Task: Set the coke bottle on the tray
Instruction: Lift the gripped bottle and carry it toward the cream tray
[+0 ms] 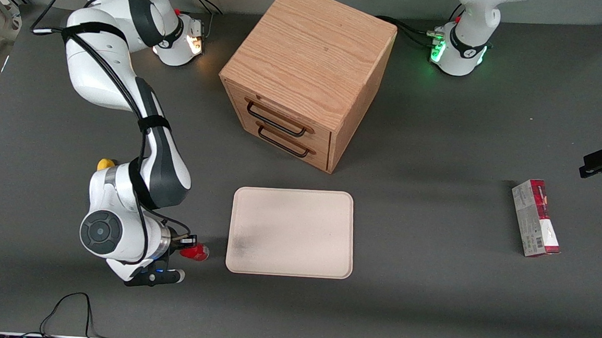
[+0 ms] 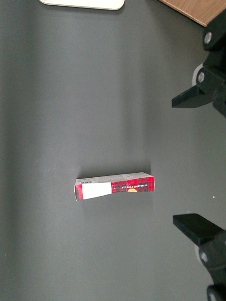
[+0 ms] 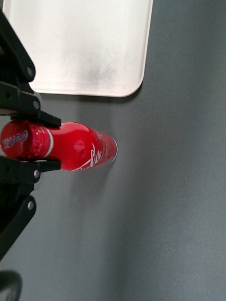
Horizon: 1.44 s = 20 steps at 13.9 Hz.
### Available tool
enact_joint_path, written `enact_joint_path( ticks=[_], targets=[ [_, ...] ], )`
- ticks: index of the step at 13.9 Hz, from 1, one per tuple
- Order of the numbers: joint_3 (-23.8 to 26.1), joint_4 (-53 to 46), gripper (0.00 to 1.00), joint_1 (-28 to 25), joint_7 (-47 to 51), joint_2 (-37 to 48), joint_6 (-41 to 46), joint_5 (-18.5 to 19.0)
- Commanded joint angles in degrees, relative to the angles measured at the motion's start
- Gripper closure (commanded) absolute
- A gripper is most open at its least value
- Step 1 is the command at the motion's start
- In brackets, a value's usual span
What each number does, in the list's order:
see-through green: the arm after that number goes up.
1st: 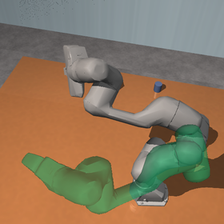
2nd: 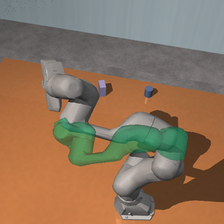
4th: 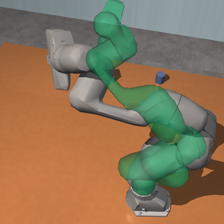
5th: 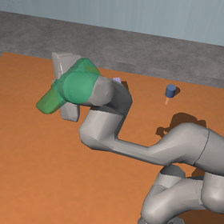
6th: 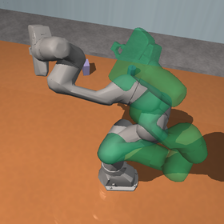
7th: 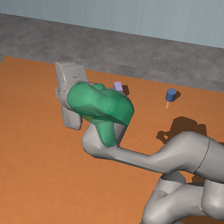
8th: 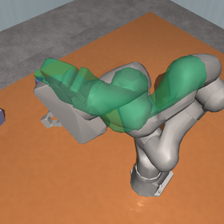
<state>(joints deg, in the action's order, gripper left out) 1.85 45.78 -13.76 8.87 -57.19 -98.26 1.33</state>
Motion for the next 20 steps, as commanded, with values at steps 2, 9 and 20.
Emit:
enact_joint_path(
  ticks=[2,9,20],
  targets=[
    [-0.1,0.4,1.00,-0.2,-1.0,3.7,4.2,0.6],
    [-0.2,-0.2,1.00,-0.1,-1.1,12.9,11.8,0.7],
    [3.0,-0.3,1.00,-0.6,-0.4,24.9,20.7,0.6]
  ],
)
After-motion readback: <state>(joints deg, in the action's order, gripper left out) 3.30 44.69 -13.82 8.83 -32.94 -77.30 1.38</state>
